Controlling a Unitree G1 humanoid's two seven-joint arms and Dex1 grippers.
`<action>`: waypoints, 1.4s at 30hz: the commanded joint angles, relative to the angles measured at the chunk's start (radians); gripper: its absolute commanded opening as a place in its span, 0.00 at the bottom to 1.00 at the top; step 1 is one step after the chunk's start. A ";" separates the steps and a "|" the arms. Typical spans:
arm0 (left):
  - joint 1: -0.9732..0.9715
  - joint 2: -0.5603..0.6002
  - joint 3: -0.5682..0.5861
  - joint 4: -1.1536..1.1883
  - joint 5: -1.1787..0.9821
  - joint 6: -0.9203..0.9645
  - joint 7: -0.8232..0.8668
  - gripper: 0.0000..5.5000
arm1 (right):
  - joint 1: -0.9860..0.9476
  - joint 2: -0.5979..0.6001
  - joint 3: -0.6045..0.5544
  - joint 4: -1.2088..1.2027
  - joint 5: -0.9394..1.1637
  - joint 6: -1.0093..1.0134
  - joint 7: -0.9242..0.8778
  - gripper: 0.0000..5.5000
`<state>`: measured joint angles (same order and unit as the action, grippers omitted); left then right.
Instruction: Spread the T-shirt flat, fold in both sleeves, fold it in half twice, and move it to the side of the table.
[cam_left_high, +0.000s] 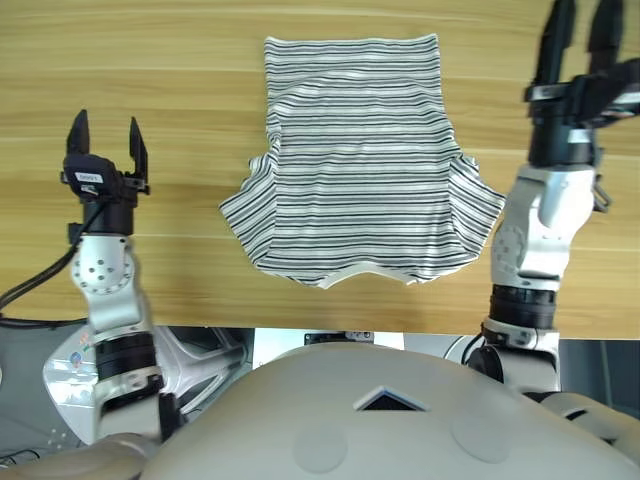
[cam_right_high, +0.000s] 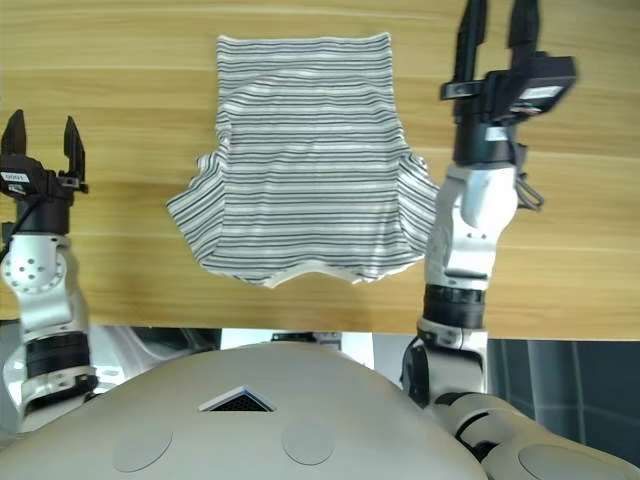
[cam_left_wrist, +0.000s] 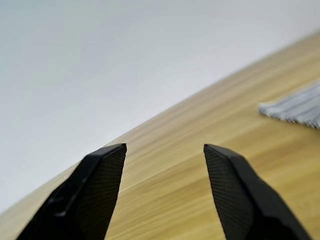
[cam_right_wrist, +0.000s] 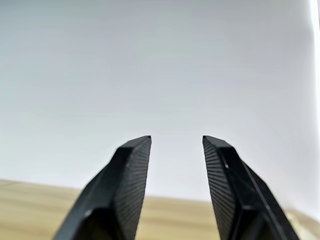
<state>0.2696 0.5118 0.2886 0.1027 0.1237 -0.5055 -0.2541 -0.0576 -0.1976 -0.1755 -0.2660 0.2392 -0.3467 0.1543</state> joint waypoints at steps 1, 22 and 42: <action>0.102 0.162 -0.073 0.035 0.216 -0.032 -0.063 0.52 | -0.006 -0.082 -0.087 -0.044 -0.016 0.072 -0.010 0.34; -0.004 0.319 -0.445 0.030 0.575 -0.007 -0.093 0.52 | -0.084 -0.093 -0.068 0.081 -0.110 0.135 -0.025 0.34; -0.068 0.358 -0.648 0.086 0.586 -0.095 -0.095 0.22 | -0.111 -0.087 -0.071 0.124 -0.100 0.147 -0.030 0.34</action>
<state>0.1290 0.8760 -0.2672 0.1454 0.6428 -0.6044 -0.2800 -0.1450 -0.2893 -0.2464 -0.1530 0.1370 -0.2153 0.1305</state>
